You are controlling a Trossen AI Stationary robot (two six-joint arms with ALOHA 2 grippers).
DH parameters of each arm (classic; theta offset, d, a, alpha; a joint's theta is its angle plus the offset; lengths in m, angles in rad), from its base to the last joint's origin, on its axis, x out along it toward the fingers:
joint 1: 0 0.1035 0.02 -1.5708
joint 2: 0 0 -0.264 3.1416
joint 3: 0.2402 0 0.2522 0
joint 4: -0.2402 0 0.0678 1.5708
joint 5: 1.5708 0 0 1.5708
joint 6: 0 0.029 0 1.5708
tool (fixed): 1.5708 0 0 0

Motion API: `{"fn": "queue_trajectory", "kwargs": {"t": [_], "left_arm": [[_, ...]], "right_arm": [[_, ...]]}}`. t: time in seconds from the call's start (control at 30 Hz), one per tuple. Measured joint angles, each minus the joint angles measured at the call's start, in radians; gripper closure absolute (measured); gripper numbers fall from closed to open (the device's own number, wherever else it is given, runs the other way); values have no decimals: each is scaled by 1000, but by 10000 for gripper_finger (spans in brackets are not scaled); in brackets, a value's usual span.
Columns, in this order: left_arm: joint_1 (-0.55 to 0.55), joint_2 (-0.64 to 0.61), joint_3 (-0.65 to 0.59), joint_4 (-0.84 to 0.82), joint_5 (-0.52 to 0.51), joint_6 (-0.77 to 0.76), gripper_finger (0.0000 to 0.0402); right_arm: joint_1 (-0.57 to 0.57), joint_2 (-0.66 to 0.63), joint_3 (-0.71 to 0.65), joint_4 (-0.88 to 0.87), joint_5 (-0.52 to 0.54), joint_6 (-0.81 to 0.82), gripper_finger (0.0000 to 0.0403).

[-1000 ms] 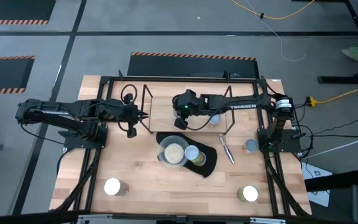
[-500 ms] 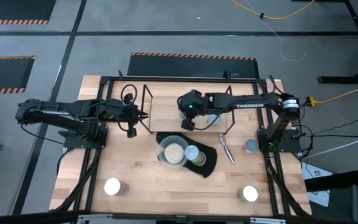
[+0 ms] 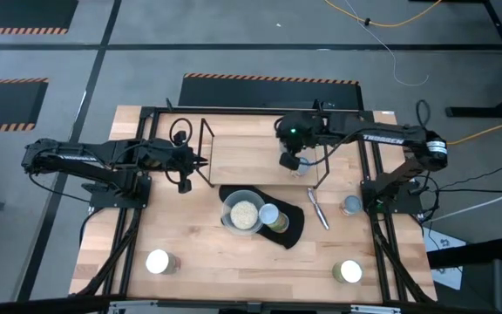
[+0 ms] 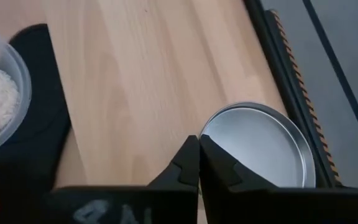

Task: Pick and place cans onto a shelf
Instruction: Put the canned tomatoes on the shelf

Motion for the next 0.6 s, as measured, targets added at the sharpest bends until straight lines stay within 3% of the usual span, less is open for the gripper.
{"fn": "queue_trajectory", "kwargs": {"t": [0.2,0.37,0.6], "left_arm": [[0,0,0,0,2,0,362],[0,0,0,0,2,0,363],[0,0,0,0,2,0,363]], "right_arm": [[-15,-144,-143,35,6,-22,402],[-49,-269,-300,228,-1,-76,402],[-129,-311,-447,345,-79,-107,399]]}}
